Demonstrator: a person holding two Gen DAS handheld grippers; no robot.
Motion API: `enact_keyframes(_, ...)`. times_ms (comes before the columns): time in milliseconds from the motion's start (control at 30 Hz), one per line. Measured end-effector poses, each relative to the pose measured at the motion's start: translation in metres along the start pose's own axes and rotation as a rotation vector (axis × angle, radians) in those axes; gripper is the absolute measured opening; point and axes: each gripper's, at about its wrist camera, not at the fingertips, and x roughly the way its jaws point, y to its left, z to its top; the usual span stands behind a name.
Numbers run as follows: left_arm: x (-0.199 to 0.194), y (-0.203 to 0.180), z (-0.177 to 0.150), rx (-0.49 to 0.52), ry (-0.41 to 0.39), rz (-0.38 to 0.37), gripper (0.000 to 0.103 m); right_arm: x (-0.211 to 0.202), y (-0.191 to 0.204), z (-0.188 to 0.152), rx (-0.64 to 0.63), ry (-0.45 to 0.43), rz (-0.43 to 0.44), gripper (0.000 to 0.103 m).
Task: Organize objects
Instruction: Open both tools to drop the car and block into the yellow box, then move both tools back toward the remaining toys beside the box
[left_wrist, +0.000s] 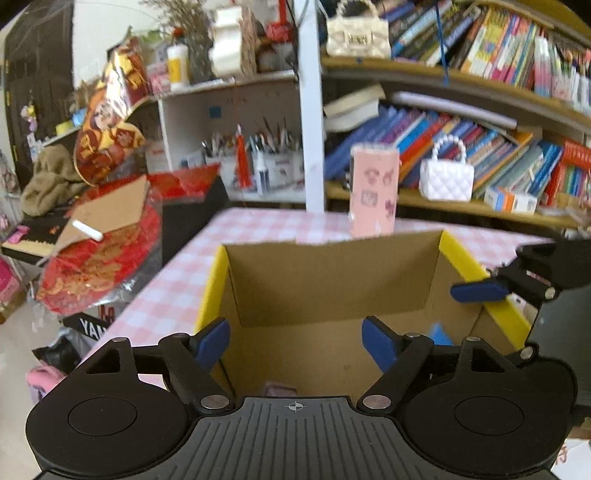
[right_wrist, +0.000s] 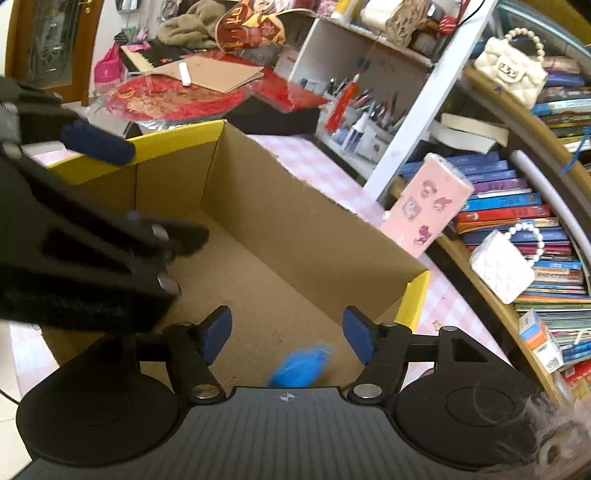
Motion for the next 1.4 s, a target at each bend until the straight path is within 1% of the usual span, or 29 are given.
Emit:
enact_keyframes(133, -0.021, 0.009, 0.001, -0.037, -0.039, 0.005, 0.084, -0.020, -0.005, 0.002, 0.095, -0.055, -0.018, 0.065)
enact_keyframes(300, -0.046, 0.017, -0.007, -0.048, -0.073, -0.008, 0.085, -0.051, -0.005, 0.003, 0.226, -0.118, -0.045, 0.067)
enact_keyframes(500, -0.080, 0.031, -0.019, -0.101, -0.104, -0.013, 0.086, -0.087, 0.012, -0.007, 0.274, -0.160, -0.095, 0.069)
enact_keyframes(667, -0.103, 0.038, -0.033, -0.121, -0.102, -0.003, 0.086, -0.111, 0.027, -0.019, 0.307, -0.166, -0.124, 0.069)
enact_keyframes(733, -0.110, 0.040, -0.041, -0.126, -0.092, 0.003, 0.086, -0.119, 0.033, -0.024, 0.336, -0.164, -0.132, 0.070)
enact_keyframes(800, -0.116, 0.042, -0.050, -0.134, -0.078, 0.011, 0.086, -0.127, 0.041, -0.031, 0.365, -0.158, -0.154, 0.076)
enact_keyframes(933, -0.128, 0.046, -0.068, -0.156, -0.050, 0.040, 0.093, -0.142, 0.061, -0.048, 0.395, -0.133, -0.173, 0.076)
enact_keyframes(1233, -0.147, 0.045, -0.102, -0.152, 0.009, 0.056, 0.093, -0.158, 0.090, -0.081, 0.483, -0.047, -0.175, 0.077)
enact_keyframes(1400, -0.150, 0.041, -0.114, -0.137, 0.043, 0.037, 0.094, -0.167, 0.100, -0.095, 0.502, -0.016, -0.194, 0.078)
